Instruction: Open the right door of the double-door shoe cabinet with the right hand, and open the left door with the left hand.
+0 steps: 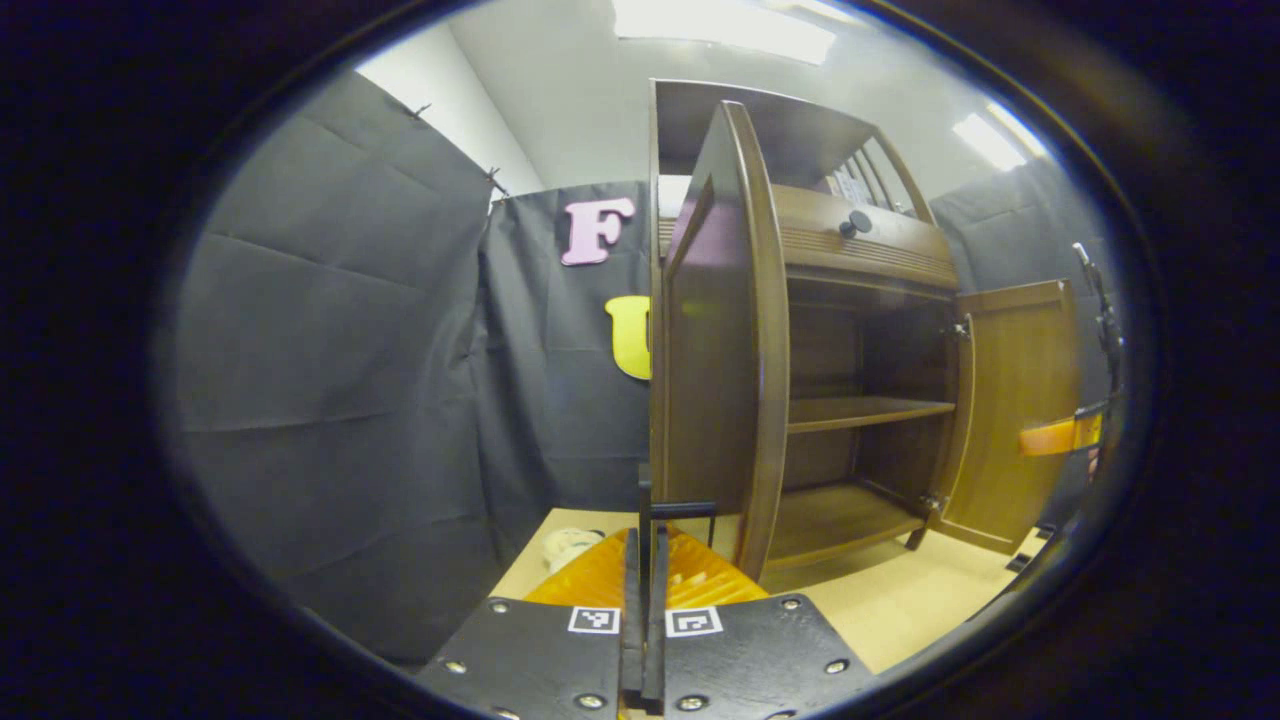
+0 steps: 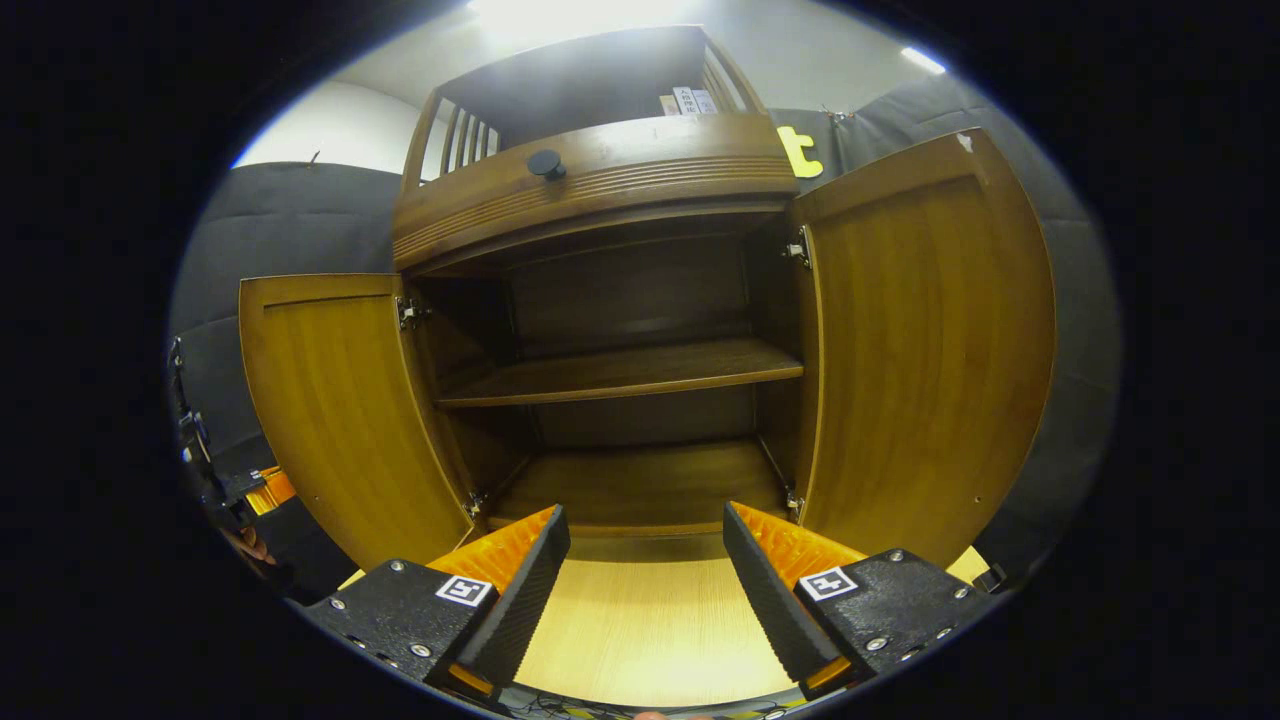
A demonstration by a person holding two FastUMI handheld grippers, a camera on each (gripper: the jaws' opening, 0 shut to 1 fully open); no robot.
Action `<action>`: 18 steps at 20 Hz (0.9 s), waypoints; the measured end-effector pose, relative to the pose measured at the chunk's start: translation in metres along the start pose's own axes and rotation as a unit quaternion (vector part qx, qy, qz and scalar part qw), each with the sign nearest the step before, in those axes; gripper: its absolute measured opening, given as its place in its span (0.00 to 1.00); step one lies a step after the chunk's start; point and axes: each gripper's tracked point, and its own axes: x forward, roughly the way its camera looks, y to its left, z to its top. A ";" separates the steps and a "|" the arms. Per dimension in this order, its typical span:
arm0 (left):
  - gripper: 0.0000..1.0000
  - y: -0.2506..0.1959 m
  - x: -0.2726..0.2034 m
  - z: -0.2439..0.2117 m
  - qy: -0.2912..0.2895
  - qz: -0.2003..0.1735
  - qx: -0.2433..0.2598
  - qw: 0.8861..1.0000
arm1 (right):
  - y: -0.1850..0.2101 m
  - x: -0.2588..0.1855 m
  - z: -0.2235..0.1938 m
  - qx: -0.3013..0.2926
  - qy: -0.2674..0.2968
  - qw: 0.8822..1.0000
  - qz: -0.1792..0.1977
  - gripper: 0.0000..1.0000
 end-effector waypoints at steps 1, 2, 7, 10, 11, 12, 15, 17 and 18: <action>0.03 0.005 -0.003 -0.001 0.000 -0.009 0.005 1.000 | 0.001 0.000 0.000 -0.002 0.002 1.000 0.002 0.95; 0.01 0.015 -0.004 -0.008 0.005 -0.018 0.006 1.000 | 0.003 0.000 -0.001 -0.004 0.005 1.000 0.003 0.95; 0.02 0.048 -0.008 -0.026 0.024 -0.040 -0.010 0.999 | 0.001 0.002 0.003 -0.015 0.005 1.000 -0.004 0.95; 0.03 0.048 -0.009 -0.022 0.021 -0.036 0.009 0.999 | 0.000 0.000 0.005 -0.018 0.011 1.000 -0.016 0.96; 0.04 0.046 -0.010 -0.021 0.021 -0.035 0.011 0.999 | -0.001 0.000 0.007 -0.016 0.012 1.000 -0.017 0.96; 0.01 0.045 -0.009 -0.020 0.019 -0.032 0.010 0.999 | -0.003 0.001 0.009 -0.016 0.013 1.000 -0.019 0.96; 0.00 0.050 -0.018 -0.021 0.029 -0.007 -0.008 1.000 | -0.016 0.008 0.016 -0.023 0.012 0.999 -0.028 0.96; 0.03 0.056 -0.031 -0.006 0.018 0.015 -0.028 0.999 | -0.022 0.006 0.020 -0.019 0.005 0.999 -0.036 0.96; 0.03 0.056 -0.041 0.003 0.015 0.027 -0.030 0.999 | -0.027 0.004 0.024 -0.017 -0.002 0.999 -0.043 0.95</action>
